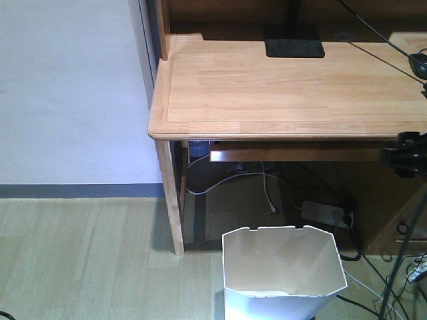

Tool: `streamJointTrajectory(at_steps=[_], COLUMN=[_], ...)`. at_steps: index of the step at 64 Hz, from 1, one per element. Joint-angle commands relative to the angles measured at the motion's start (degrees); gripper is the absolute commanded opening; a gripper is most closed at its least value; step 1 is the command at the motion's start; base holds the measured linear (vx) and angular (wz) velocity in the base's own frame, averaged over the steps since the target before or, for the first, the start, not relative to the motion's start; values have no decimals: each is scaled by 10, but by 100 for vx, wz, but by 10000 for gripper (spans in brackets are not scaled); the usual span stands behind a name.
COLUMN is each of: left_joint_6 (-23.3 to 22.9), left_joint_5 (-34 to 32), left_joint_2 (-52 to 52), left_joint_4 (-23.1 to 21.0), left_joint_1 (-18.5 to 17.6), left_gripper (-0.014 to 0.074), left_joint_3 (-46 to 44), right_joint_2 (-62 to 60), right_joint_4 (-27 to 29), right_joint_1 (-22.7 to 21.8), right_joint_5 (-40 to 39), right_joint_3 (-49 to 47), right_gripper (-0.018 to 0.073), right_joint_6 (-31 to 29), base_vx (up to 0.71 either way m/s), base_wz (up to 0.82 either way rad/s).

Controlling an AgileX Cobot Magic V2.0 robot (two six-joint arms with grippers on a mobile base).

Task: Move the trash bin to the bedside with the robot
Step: 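Lower the right gripper onto the rim of the white trash bin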

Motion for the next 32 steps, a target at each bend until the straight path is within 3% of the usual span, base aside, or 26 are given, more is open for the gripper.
streamJointTrajectory(at_steps=[1, 14, 24, 32], left_joint_6=[-8, -8, -8, -8], left_joint_5=[-43, -43, -43, -43], left_joint_2=[-8, -8, -8, -8], left_joint_4=[-5, -5, -5, -5], left_joint_1=[-4, -4, -4, -4], left_gripper=[-6, -6, -6, -6], left_joint_3=[7, 7, 7, 7], right_joint_2=[49, 155, 244, 313], right_joint_4=[0, -7, 15, 30], right_joint_1=[-3, -4, -47, -71], right_joint_5=[-2, 3, -3, -21], right_joint_3=[-46, -70, -85, -85], right_gripper=[526, 526, 526, 526], right_joint_6=[-3, -33, -48, -94], base_vx=[0, 0, 0, 0], base_wz=[0, 0, 0, 0])
